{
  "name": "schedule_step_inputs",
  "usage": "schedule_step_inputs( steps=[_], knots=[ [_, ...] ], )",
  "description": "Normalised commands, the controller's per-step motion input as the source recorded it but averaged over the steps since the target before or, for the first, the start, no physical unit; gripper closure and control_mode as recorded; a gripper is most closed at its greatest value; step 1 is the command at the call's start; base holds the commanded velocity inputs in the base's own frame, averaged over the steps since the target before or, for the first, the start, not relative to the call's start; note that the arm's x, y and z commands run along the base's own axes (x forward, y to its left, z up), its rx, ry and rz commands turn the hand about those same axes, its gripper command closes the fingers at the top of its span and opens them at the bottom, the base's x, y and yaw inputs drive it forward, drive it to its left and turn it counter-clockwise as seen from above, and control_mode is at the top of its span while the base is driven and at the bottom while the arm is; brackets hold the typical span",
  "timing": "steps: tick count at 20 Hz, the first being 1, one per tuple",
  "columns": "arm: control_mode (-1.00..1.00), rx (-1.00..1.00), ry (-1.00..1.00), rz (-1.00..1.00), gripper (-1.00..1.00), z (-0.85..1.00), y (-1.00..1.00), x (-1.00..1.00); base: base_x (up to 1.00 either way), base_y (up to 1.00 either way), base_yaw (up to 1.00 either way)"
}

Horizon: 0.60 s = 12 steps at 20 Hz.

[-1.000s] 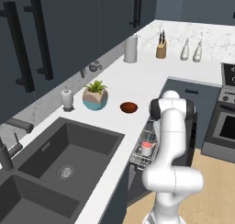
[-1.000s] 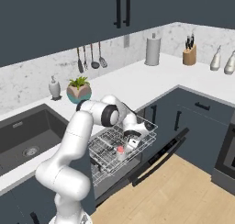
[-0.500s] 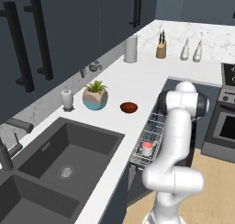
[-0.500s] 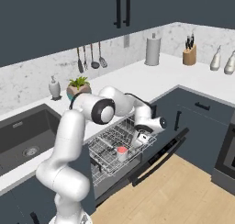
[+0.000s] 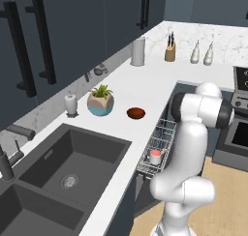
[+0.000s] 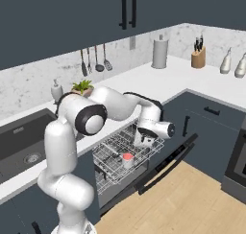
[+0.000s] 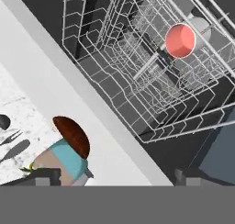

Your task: Pick up the cup and bowl from the counter, place them in the dishwasher, and close the dishwasher door.

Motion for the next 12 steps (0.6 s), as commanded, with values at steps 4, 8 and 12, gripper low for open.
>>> schedule_step_inputs(
  steps=[4, 8, 12],
  knots=[
    [-1.00, -0.08, -0.29, 0.14, -1.00, 0.54, 0.71, 0.06, 0.00, 0.00, 0.00],
    [-1.00, -0.13, -0.16, 0.12, -1.00, 0.37, 0.52, 0.25, 0.00, 0.00, 0.00],
    [-1.00, -0.20, -0.01, 0.07, -1.00, 0.01, 0.54, 0.43, 0.00, 0.00, 0.00]
  ],
)
